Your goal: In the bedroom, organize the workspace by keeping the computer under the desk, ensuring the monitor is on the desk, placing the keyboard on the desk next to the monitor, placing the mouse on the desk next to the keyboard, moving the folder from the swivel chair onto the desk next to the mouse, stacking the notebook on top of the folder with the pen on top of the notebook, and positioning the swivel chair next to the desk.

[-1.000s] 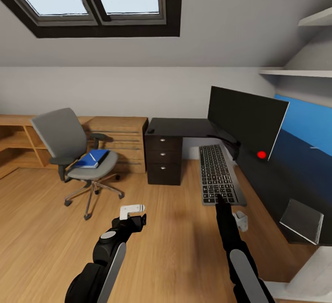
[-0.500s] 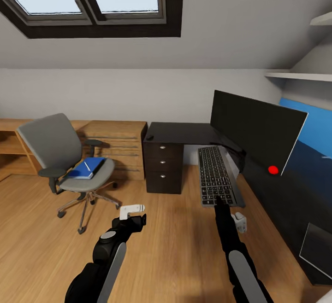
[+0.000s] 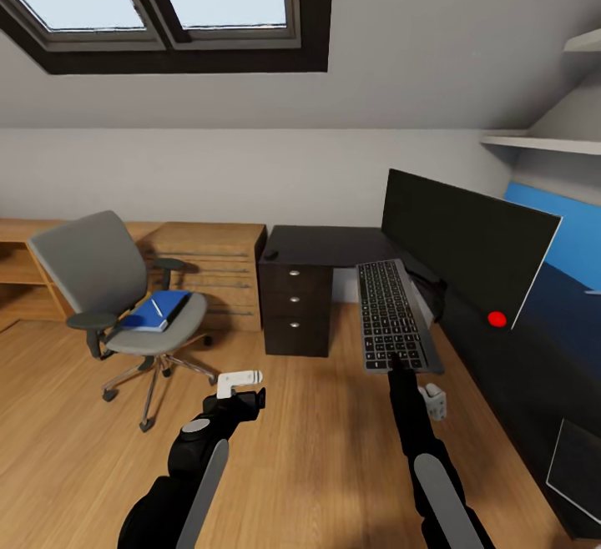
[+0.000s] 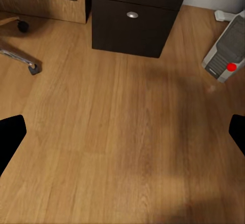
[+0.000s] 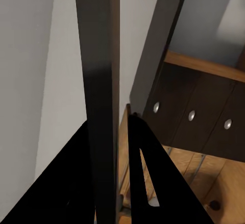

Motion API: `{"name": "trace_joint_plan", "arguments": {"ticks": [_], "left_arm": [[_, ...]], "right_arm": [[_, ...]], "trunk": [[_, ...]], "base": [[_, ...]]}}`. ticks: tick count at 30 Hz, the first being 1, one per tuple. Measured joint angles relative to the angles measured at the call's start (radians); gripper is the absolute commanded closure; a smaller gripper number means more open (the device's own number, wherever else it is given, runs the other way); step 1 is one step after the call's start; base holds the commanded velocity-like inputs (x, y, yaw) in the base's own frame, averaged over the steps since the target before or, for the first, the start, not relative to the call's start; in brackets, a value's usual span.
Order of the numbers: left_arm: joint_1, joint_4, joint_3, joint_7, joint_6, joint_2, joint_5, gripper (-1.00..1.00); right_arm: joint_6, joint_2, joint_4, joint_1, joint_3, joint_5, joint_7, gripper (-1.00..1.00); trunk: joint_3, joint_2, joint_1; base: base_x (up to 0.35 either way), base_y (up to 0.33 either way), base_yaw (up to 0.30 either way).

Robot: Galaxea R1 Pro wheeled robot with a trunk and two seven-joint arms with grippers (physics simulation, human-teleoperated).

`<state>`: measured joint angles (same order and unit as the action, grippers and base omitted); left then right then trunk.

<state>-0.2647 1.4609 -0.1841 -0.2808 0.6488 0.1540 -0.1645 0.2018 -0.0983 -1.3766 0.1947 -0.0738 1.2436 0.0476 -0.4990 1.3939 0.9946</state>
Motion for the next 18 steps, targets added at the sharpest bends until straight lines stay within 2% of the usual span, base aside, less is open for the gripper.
{"name": "trace_joint_plan", "arguments": {"ticks": [18], "left_arm": [[0.000, 0.000, 0.000, 0.000, 0.000, 0.001, 0.002, -1.00]], "right_arm": [[0.000, 0.000, -0.021, -0.003, 0.000, -0.001, 0.003, 1.00]], "trunk": [[0.056, -0.126, -0.069]], "base": [[0.000, 0.000, 0.000]]}}
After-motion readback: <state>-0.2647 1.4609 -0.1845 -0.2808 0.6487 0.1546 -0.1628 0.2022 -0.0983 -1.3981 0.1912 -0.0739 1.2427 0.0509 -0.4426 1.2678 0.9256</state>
